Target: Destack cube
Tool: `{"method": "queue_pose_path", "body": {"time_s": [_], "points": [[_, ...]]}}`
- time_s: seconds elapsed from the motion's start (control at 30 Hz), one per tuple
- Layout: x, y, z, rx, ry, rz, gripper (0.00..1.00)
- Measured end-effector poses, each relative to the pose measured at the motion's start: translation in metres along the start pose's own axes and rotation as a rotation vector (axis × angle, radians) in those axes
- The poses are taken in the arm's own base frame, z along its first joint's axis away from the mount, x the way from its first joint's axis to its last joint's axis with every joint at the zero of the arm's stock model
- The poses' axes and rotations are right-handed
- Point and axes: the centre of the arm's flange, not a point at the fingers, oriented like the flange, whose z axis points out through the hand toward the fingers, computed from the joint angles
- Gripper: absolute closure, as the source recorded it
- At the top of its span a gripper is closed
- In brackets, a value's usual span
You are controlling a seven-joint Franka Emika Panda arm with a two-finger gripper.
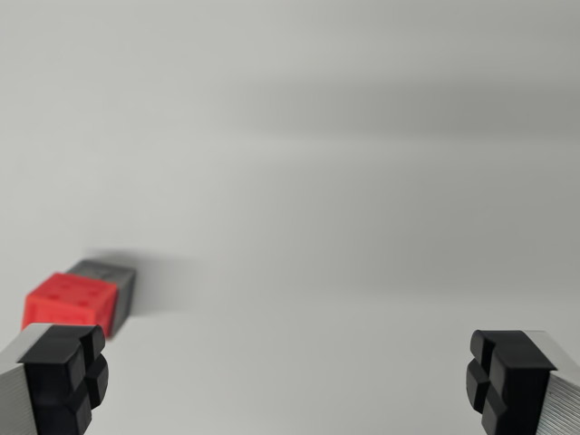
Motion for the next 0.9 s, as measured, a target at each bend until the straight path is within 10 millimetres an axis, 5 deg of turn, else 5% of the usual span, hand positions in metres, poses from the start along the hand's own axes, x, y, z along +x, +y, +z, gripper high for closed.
{"method": "queue_pose_path", "body": {"time_s": [0.9], "points": [[-0.0091, -0.0017, 0.0075, -0.005, -0.007, 0.010, 0.00]]}}
